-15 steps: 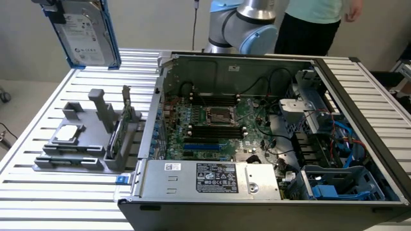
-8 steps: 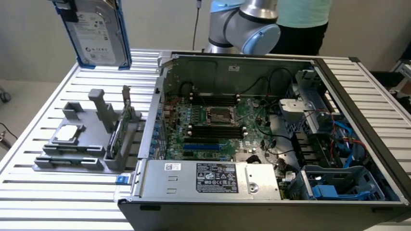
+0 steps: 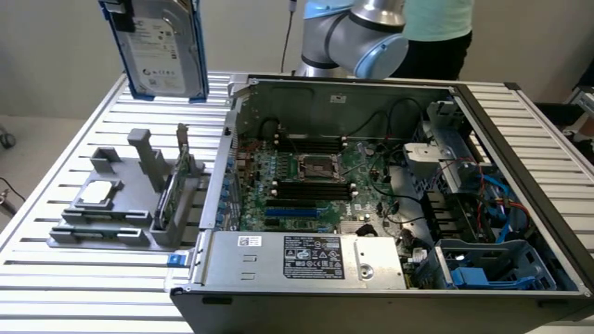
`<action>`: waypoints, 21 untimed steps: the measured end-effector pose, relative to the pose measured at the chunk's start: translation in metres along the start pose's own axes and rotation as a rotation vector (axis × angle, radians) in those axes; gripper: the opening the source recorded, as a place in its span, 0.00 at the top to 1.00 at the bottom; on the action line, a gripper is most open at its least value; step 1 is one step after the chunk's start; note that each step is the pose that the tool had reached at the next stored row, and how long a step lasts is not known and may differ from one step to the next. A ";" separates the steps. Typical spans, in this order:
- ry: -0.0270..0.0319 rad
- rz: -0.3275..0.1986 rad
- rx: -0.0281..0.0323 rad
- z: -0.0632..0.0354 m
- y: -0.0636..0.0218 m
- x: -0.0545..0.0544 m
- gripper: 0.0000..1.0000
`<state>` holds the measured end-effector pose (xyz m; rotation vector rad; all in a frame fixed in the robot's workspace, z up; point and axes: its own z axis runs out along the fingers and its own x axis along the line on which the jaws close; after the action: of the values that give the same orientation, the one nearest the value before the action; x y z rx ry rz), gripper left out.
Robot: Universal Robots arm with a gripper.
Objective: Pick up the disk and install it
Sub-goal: 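Pick up the disk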
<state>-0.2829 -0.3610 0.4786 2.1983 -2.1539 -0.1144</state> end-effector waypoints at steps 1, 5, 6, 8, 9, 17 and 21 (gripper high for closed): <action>0.0000 0.000 -0.0029 -0.0008 -0.0044 0.001 0.67; -0.0001 0.000 -0.0138 -0.0034 -0.0226 0.006 0.67; -0.0002 0.000 -0.0164 -0.0040 -0.0270 0.007 0.67; -0.0003 0.000 -0.0216 -0.0051 -0.0359 0.009 0.67; -0.0004 0.000 -0.0241 -0.0057 -0.0404 0.010 0.67; -0.0006 0.000 -0.0368 -0.0101 -0.0766 0.015 0.67; -0.0004 -0.002 -0.0377 -0.0120 -0.0943 0.017 0.67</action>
<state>-0.1875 -0.3758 0.4813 2.1803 -2.1318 -0.1542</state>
